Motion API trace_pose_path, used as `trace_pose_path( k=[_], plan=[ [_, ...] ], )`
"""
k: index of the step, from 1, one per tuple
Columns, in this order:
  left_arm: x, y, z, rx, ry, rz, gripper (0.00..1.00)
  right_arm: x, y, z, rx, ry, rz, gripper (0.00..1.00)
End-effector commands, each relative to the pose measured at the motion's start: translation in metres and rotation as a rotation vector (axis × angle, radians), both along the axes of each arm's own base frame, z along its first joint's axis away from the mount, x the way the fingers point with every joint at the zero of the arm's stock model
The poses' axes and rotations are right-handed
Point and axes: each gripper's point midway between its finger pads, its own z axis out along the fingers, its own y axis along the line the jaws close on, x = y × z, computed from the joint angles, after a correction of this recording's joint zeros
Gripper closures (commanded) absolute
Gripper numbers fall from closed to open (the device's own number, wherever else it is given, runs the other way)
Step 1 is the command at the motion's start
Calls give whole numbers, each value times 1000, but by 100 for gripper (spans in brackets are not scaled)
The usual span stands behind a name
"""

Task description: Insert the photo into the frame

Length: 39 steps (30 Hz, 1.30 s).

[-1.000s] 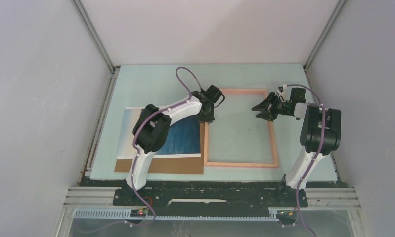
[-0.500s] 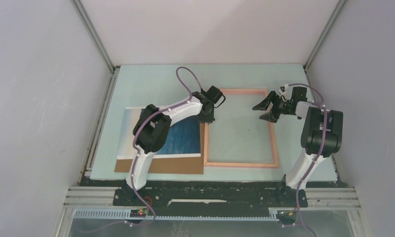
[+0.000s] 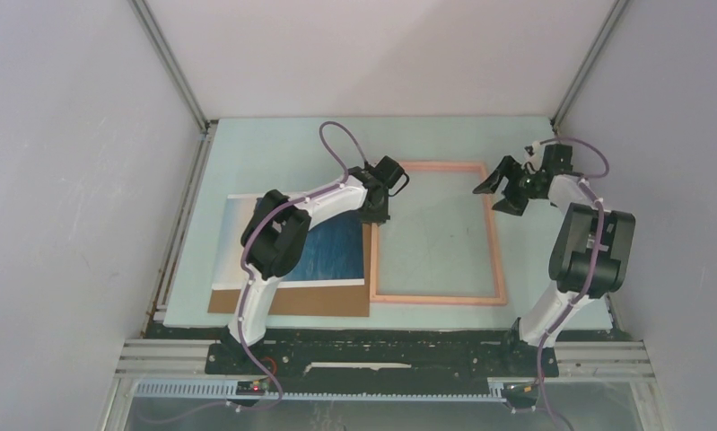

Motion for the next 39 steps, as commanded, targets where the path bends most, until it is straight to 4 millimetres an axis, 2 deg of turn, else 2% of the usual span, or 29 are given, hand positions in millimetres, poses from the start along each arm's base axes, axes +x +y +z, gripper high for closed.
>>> trace_pose_path(
  k=[1,3,4,7,10,13,16,19,21,23,25,26,28,30,34,39],
  plan=[
    [-34,32,-74,159,144,5,90,-1,-51,35,-314,-12,-106,11],
    [-34,31,-73,156,143,-1,88,-5,-67,50,-411,-8,-162,11],
    [-34,30,-71,147,141,-7,85,-7,-69,57,-428,-20,-175,11],
    [-33,17,-52,62,111,-29,76,-12,-59,69,-378,-57,-167,11],
    [-28,-4,-16,-62,72,-59,63,-13,-36,65,-298,-79,-118,12],
    [-26,-16,25,-154,24,-82,51,-15,-5,65,-200,-117,-52,12],
    [-25,-17,60,-215,-22,-93,46,-15,-3,59,-224,-106,-42,12],
    [-26,-16,98,-288,-79,-103,38,-5,-1,54,-198,-123,-32,12],
    [-30,-18,121,-373,-98,-125,30,7,5,54,-143,-148,-35,12],
    [-34,-16,137,-454,-107,-149,25,26,9,58,-42,-179,-47,12],
    [-35,-11,142,-528,-121,-152,20,47,7,64,48,-213,-83,12],
    [-38,-5,136,-557,-108,-147,19,57,5,67,65,-238,-92,12],
    [-38,-1,141,-631,-111,-150,17,78,4,72,104,-285,-105,12],
    [-39,6,137,-647,-115,-142,15,100,1,75,133,-310,-114,13],
    [-45,10,119,-643,-99,-138,14,140,0,71,138,-293,-123,16],
    [-52,9,97,-654,-71,-124,14,178,-8,61,68,-263,-142,17]
  ],
)
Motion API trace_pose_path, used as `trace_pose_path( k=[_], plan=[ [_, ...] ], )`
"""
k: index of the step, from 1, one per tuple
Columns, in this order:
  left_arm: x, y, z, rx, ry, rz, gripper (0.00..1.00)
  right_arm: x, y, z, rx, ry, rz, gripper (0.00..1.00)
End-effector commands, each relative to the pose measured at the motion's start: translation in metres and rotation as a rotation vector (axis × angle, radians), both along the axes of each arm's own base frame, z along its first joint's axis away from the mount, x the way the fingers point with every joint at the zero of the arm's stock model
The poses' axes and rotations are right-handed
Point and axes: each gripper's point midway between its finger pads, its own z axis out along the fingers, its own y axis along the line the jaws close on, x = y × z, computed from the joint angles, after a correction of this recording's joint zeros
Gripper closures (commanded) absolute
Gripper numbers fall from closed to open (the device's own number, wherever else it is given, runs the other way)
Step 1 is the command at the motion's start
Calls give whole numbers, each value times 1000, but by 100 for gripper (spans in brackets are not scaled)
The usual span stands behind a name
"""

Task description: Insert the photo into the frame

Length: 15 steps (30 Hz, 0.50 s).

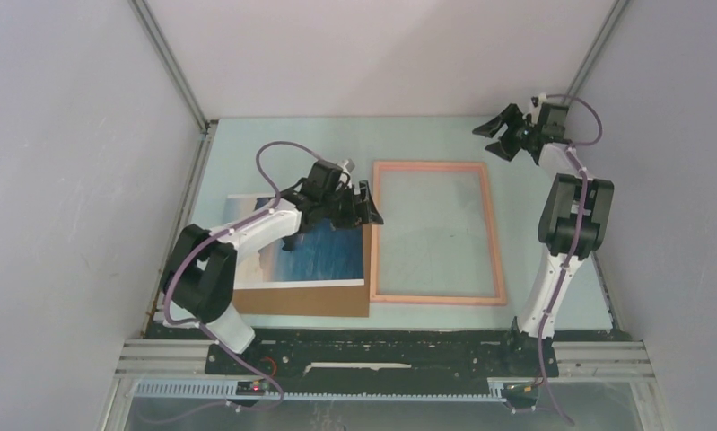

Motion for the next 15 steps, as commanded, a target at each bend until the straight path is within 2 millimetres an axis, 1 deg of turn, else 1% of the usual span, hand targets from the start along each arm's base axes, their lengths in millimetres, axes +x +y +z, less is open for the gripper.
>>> trace_pose_path(
  k=[1,2,3,5,11,15],
  plan=[
    [-3,-12,-4,-64,-14,-22,14,32,2,12,-26,-18,-5,18],
    [-4,-12,-8,-61,-11,-19,14,37,2,11,-33,-15,-4,19],
    [-5,-13,-12,-59,-8,-17,14,41,3,5,-44,0,-7,20],
    [-6,-14,-19,-49,-2,-8,14,45,4,2,-72,5,-10,20],
    [-7,-13,-39,-31,23,39,14,45,8,-12,-156,42,-18,23],
    [-5,-8,-52,-9,49,87,18,43,9,-22,-180,76,-16,29]
  ],
)
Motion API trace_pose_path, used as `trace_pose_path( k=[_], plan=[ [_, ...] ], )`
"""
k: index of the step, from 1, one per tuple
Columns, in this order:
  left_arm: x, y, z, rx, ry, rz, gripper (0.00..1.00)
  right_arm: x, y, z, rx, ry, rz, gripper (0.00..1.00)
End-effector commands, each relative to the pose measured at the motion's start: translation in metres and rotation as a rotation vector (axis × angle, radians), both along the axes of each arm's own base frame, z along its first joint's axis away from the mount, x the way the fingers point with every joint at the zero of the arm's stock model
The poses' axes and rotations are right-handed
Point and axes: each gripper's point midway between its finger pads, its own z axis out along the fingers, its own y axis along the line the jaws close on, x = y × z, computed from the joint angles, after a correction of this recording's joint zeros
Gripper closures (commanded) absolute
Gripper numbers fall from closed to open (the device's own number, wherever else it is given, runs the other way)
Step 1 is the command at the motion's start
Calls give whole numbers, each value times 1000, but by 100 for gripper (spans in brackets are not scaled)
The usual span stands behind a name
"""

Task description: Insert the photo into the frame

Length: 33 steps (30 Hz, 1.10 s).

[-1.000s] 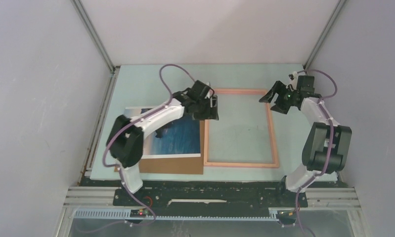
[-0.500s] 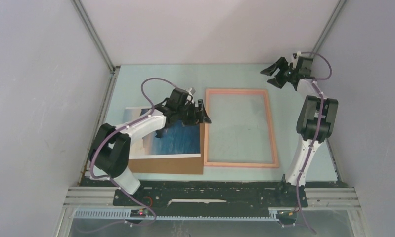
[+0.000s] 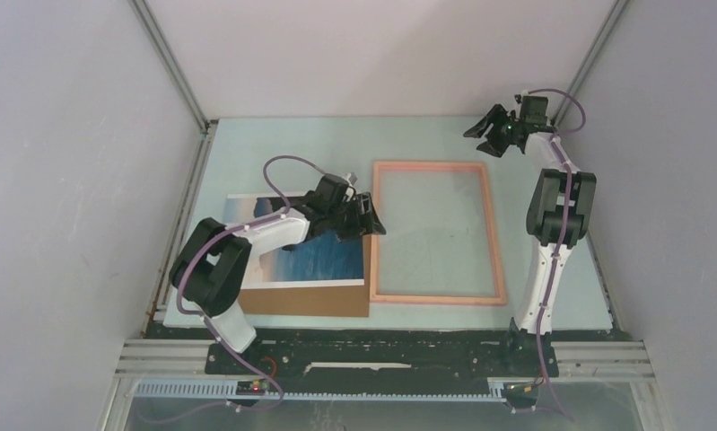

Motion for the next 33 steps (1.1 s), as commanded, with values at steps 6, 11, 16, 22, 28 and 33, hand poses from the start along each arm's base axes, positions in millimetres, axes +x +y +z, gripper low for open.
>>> trace_pose_path(
  k=[6,11,16,22,28,33],
  plan=[
    [8,0,-35,22,62,85,29,-3,-2,-14,-89,48,1,36],
    [9,1,-41,23,65,100,36,-9,0,-25,-94,87,8,41],
    [8,2,-44,23,70,106,37,-12,3,-33,-97,99,17,42],
    [7,1,-44,19,70,103,38,-12,2,-47,-100,131,18,42],
    [8,1,-40,14,62,104,38,-20,3,-62,-99,177,20,42],
    [8,-2,-43,5,74,102,38,-33,8,-63,-95,191,23,43]
  ],
)
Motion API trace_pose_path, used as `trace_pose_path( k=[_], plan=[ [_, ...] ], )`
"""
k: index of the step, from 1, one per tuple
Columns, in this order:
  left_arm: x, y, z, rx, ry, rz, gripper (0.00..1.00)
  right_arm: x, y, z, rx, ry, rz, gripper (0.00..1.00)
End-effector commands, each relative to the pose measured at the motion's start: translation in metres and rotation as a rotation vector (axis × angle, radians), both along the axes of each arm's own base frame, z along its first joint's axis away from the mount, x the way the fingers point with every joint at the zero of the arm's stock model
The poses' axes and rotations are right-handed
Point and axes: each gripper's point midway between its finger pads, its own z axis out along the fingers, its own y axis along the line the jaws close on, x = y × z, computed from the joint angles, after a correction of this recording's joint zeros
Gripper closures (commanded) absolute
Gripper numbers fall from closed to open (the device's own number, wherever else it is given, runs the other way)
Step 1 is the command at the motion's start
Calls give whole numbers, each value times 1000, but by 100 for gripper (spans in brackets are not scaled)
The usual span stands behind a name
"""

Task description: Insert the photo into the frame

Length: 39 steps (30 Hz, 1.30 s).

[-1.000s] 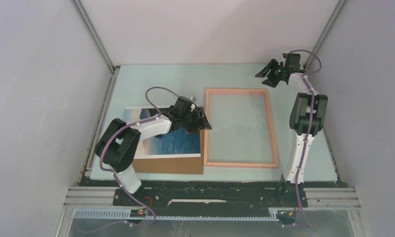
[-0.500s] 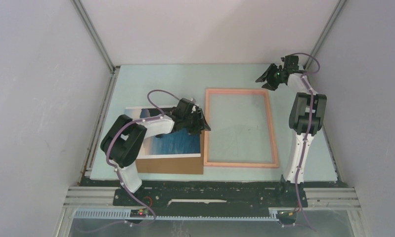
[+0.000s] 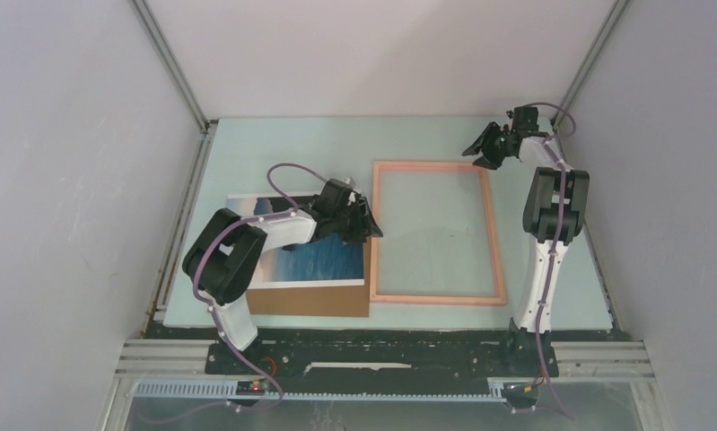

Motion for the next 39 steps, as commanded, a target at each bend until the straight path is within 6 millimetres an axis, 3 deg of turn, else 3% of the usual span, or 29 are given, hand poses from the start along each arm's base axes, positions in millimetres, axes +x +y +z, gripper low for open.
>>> trace_pose_path(
  k=[1,6,15,20,26,28,35,39],
  plan=[
    [-3,-1,-7,-7,14,8,38,-18,8,-2,-21,27,15,43],
    [-3,-1,-8,-11,21,9,38,-32,13,4,-20,35,22,43],
    [-1,-2,-5,-15,15,9,38,-28,15,29,-17,10,36,43],
    [3,-8,-5,-45,11,5,39,-44,28,26,28,19,38,42],
    [4,-8,5,-61,-9,-2,36,-20,16,63,-40,-51,61,40],
    [3,-7,10,-65,-19,-3,35,-21,8,70,-101,-47,58,38],
    [1,-6,11,-63,-19,-18,27,-68,17,54,-209,-27,110,25],
    [-3,-7,8,-66,-1,-33,27,-65,0,56,-245,-10,100,22]
  ],
)
